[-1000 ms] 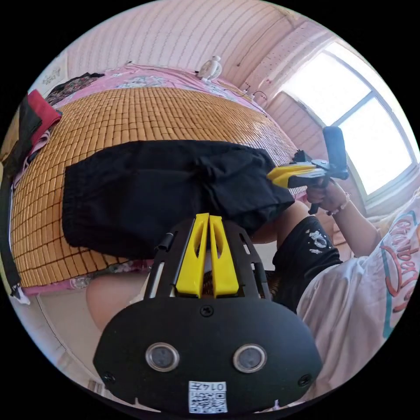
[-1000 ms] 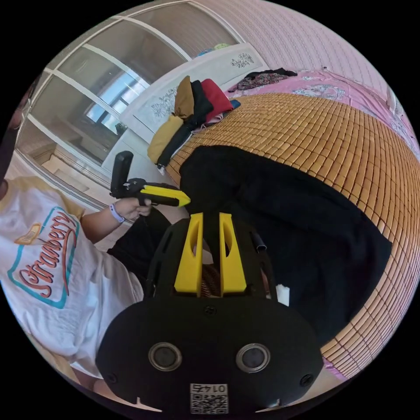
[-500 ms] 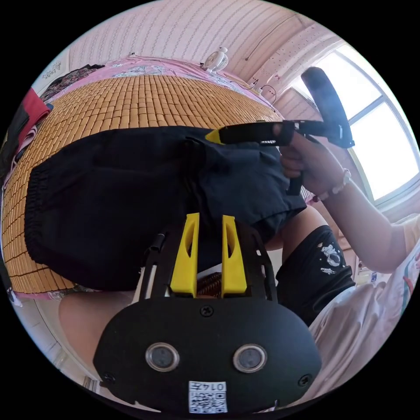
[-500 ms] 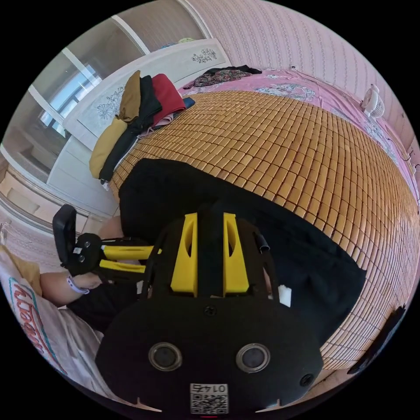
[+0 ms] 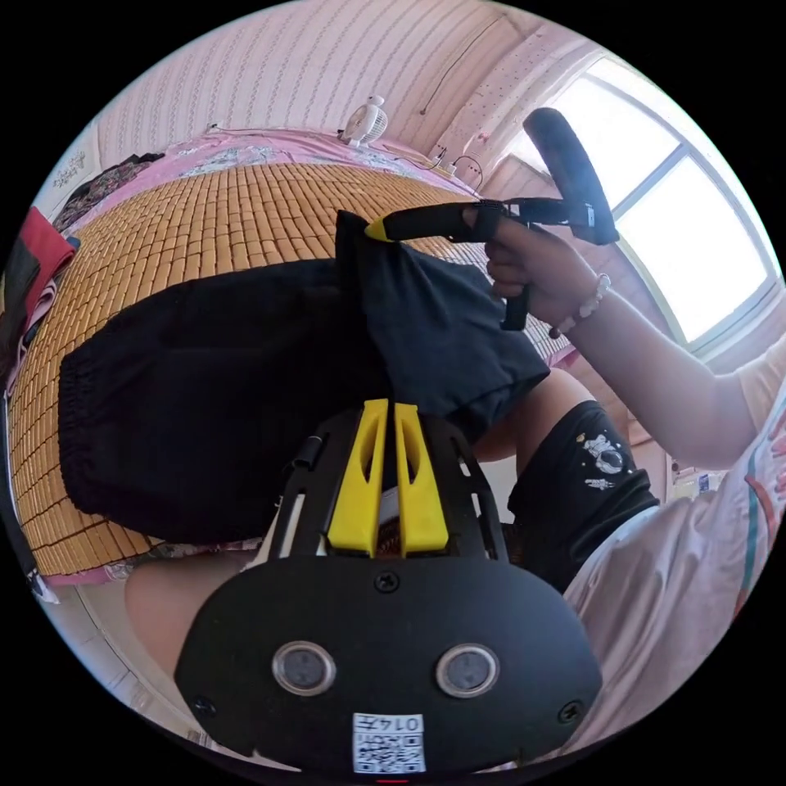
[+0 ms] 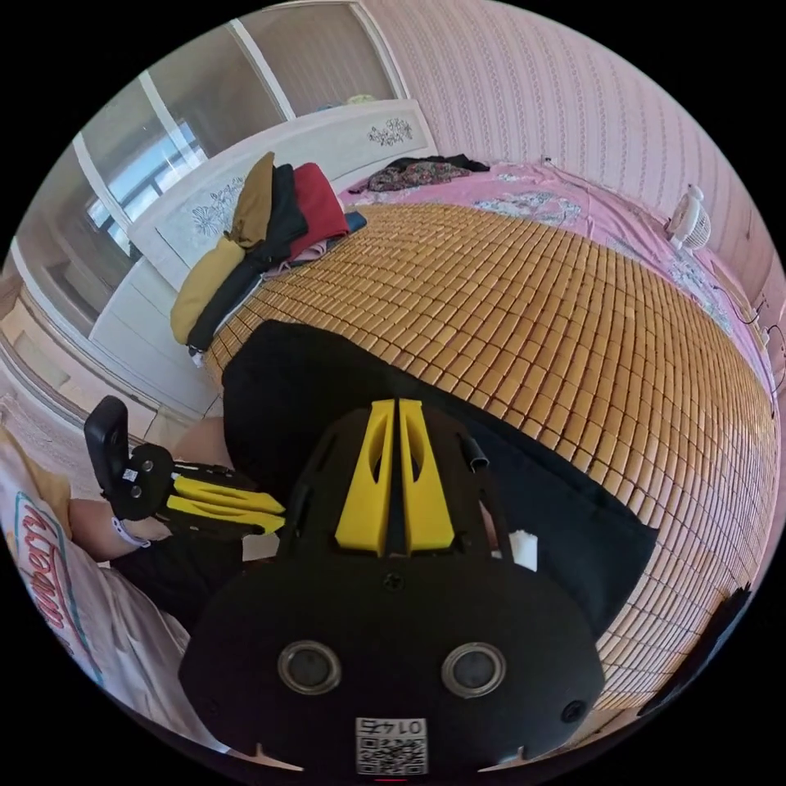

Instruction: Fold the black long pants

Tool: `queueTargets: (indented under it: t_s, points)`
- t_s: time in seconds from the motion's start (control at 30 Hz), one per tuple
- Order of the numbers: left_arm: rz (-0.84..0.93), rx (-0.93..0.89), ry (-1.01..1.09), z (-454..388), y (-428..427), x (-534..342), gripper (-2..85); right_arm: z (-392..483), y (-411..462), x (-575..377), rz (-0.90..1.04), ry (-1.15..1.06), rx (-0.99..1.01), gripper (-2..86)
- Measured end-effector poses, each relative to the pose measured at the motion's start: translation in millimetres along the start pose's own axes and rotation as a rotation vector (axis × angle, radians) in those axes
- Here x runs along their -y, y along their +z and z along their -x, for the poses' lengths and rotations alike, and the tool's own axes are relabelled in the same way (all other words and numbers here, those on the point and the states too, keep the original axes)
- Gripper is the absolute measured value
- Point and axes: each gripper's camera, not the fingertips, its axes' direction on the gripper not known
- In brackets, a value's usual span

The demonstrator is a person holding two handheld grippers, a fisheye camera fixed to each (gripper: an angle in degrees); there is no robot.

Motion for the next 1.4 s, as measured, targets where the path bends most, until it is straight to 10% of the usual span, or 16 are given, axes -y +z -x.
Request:
queueTargets:
  t_s: [0.67, 1.1, 1.4]
  points:
    - [0.099, 0.046, -0.066, 7, 24, -38, -1.0, 74, 150, -7, 0.255, -0.196, -0.233, 6.0]
    - [-0.198, -0.053, 0.227, -52, -36, -48, -1.0, -3, 8, -53, -0.131, 0.041, 0.11, 1.2]
    - [-0.364, 0.183, 0.172, -12, -146, -99, 0.2, 94, 24, 61, -0.171, -0.182, 0.452, 4.7]
